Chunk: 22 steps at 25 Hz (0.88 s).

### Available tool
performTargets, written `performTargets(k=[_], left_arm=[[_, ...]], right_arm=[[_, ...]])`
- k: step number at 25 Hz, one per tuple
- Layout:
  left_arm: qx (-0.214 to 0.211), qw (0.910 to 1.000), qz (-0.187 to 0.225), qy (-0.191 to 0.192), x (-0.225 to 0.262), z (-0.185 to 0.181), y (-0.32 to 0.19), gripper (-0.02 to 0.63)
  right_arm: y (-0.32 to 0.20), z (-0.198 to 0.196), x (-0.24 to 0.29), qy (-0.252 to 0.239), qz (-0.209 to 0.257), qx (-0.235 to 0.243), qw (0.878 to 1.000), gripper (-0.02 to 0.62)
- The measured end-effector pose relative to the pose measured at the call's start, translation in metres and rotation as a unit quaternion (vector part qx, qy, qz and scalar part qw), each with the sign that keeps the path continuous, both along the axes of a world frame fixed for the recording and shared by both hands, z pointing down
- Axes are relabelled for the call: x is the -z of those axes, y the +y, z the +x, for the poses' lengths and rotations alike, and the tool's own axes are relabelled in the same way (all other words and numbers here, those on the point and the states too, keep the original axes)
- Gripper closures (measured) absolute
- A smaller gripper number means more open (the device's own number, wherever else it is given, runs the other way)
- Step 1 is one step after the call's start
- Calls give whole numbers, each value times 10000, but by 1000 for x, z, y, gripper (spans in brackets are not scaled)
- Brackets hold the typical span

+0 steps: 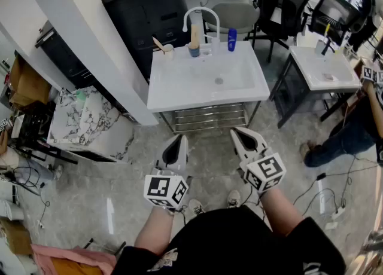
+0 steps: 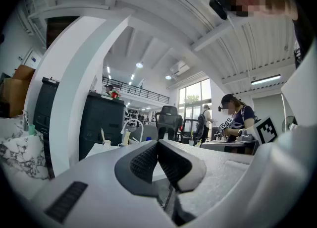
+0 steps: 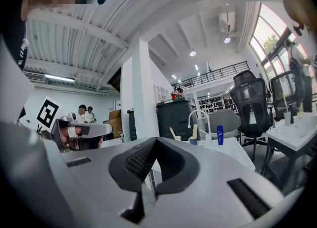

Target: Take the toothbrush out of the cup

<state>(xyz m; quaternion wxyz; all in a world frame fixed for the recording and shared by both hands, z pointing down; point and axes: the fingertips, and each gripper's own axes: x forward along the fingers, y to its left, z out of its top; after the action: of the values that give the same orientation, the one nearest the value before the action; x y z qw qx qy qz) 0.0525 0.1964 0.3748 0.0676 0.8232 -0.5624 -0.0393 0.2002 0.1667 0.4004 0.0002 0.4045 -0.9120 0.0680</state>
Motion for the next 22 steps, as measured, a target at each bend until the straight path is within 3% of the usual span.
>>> performTargets(k=[22], left_arm=[[141, 9998, 133, 35, 5, 31, -11, 600]], right_arm=[[-11, 30, 8, -79, 198, 140, 9997, 590]])
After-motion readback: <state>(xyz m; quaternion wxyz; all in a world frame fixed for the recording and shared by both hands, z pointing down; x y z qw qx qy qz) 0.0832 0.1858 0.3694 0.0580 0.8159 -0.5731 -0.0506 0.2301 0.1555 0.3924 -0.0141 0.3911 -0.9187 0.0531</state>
